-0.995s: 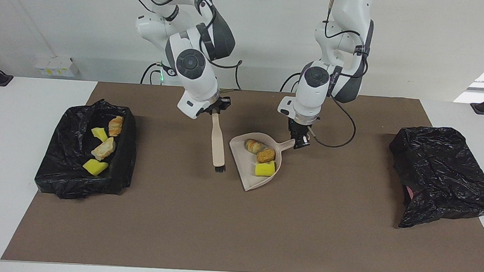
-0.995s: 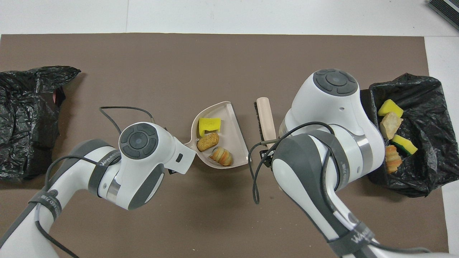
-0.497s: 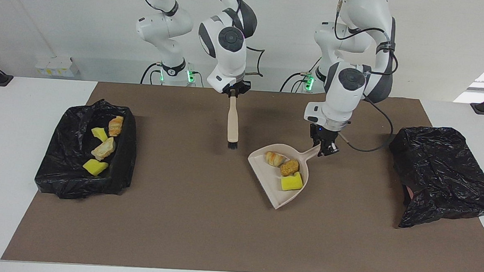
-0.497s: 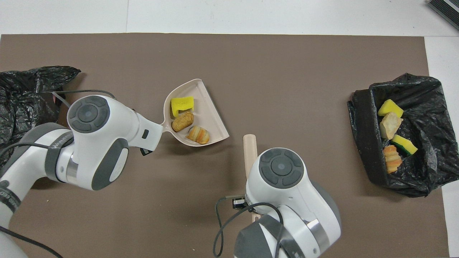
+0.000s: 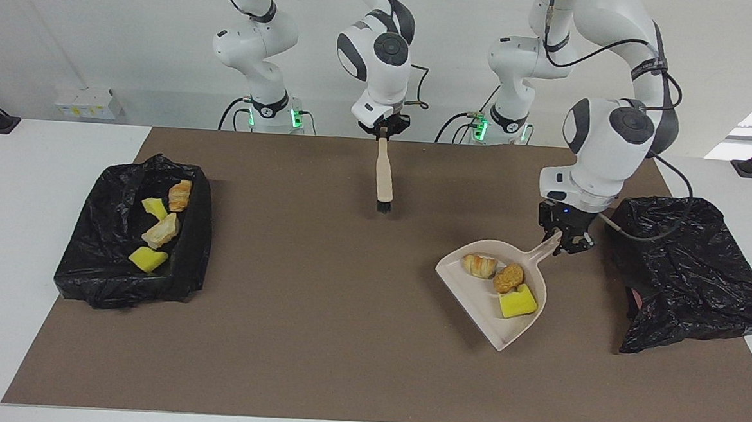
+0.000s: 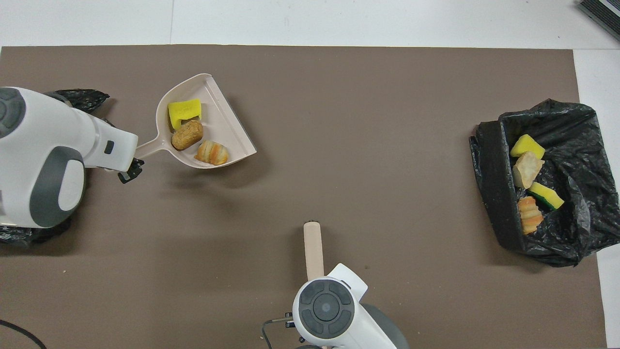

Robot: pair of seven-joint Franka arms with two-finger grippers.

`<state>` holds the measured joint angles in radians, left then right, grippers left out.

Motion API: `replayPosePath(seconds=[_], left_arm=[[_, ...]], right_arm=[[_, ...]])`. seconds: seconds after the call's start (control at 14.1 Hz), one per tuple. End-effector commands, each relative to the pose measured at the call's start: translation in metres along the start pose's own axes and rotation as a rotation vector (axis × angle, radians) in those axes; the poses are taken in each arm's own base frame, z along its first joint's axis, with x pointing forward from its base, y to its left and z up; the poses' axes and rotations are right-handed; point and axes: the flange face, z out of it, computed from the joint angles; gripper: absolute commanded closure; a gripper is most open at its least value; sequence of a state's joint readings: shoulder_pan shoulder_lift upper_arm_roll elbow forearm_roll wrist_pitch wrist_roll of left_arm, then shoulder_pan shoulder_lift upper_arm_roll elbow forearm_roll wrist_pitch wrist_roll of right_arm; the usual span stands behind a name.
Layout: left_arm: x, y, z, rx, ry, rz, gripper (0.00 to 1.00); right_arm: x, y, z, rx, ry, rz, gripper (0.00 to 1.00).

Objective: Sweep and dump trash in bin
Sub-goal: 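Carry the loaded dustpan to the black bag with the left gripper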

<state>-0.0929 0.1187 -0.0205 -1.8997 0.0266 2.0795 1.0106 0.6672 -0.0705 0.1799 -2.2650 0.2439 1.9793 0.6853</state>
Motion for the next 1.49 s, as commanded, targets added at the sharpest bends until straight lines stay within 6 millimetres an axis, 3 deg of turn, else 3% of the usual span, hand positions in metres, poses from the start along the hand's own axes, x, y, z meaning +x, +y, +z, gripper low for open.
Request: replayPosePath(seconds=[0.0, 0.14, 0.28, 0.43, 0.57, 0.85, 0.92, 1.14, 1.28, 1.35, 1.42], left_arm=[[-0.021, -0.03, -0.029, -0.021, 0.003, 0.083, 1.0], [-0.05, -0.046, -0.046, -0.037, -0.006, 0.146, 1.0], [-0.085, -0.059, -0.06, -0.068, -0.016, 0.193, 1.0], [-0.116, -0.07, -0.068, -0.077, -0.014, 0.257, 1.0], [-0.152, -0.08, -0.074, -0.094, -0.005, 0.299, 1.0], [-0.22, -0.093, -0.082, -0.112, -0.003, 0.422, 1.0], [-0.241, -0.096, -0.082, -0.114, -0.002, 0.436, 1.0], [-0.288, -0.118, -0.099, -0.075, -0.043, 0.507, 1.0], [-0.315, -0.131, -0.107, -0.064, -0.118, 0.508, 1.0], [-0.327, -0.137, -0.111, -0.052, -0.154, 0.499, 1.0], [-0.333, -0.142, -0.114, -0.046, -0.193, 0.5, 1.0]], right_arm=[[0.006, 0.011, 0.004, 0.032, -0.001, 0.02, 1.0], [0.01, 0.01, 0.006, 0.053, -0.008, 0.055, 1.0], [0.006, 0.012, 0.026, 0.073, -0.026, 0.073, 1.0], [0.006, 0.012, 0.028, 0.076, -0.017, 0.059, 1.0], [0.005, 0.016, 0.038, 0.068, -0.022, 0.063, 0.93], [0.005, 0.018, 0.04, 0.064, -0.025, 0.07, 0.65], [0.006, 0.018, 0.039, 0.065, -0.022, 0.068, 0.35], [0.018, 0.025, 0.015, 0.101, 0.006, 0.092, 0.18], [0.038, 0.041, -0.02, 0.143, 0.044, 0.121, 0.1], [0.047, 0.053, -0.036, 0.149, 0.05, 0.106, 0.0], [0.061, 0.068, -0.059, 0.154, 0.066, 0.065, 0.0]])
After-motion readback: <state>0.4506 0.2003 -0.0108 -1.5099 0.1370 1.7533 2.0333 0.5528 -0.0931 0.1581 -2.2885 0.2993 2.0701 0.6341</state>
